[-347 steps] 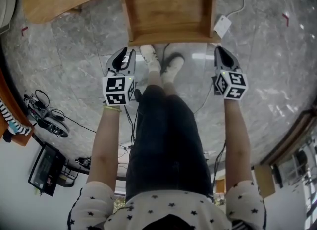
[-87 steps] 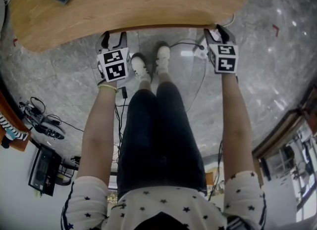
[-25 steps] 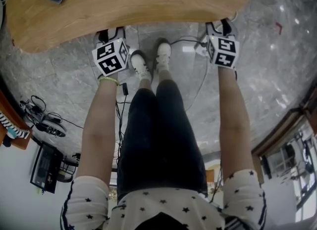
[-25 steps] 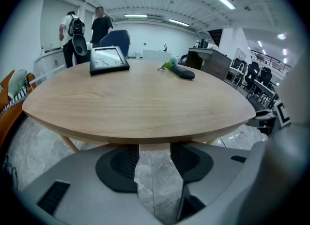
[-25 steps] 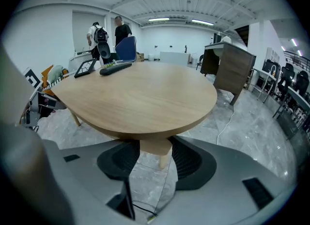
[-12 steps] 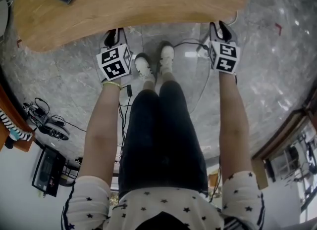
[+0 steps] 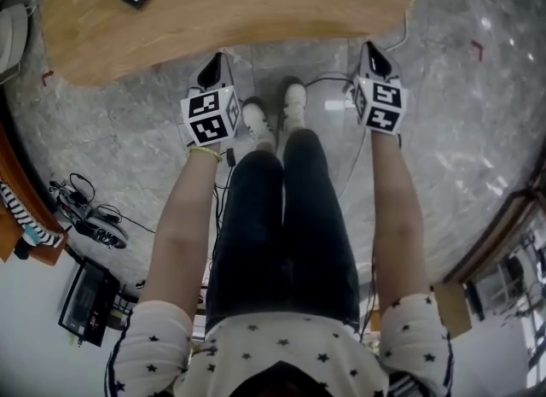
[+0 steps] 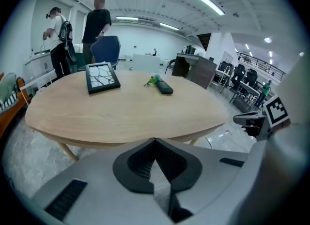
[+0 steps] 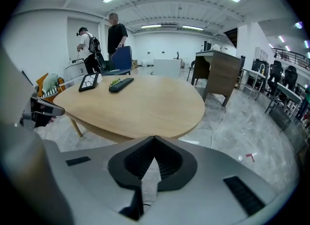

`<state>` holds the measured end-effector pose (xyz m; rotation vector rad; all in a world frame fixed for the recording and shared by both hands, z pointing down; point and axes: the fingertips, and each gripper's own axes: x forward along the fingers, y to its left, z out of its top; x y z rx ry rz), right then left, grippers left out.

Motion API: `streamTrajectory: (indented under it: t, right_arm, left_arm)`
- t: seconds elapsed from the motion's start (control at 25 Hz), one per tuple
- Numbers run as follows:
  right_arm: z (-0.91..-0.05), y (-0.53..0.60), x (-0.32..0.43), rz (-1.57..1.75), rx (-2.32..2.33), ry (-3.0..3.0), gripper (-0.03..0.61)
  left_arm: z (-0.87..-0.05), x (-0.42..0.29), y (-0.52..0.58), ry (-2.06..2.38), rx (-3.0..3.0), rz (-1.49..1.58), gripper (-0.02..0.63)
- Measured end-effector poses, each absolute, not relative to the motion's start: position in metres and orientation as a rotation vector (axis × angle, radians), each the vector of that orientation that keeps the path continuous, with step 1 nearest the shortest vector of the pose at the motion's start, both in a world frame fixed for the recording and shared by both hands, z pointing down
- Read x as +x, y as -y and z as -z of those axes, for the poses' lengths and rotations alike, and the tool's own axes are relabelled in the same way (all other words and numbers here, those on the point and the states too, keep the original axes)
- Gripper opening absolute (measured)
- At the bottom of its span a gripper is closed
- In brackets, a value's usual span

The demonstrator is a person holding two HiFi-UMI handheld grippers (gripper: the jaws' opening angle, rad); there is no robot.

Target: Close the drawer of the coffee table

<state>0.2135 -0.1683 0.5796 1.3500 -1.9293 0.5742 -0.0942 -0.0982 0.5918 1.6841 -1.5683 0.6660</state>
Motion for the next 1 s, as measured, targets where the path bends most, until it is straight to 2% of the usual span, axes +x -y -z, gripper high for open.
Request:
streamTrajectory:
  t: [1.0]
  right_arm:
    - [-0.403,0.069,0.105,-0.594,1.338,2.108,0.008]
  left_arm:
    - [-0.416,-0.065,0.038,1.463,1.849,-0.548,0.008]
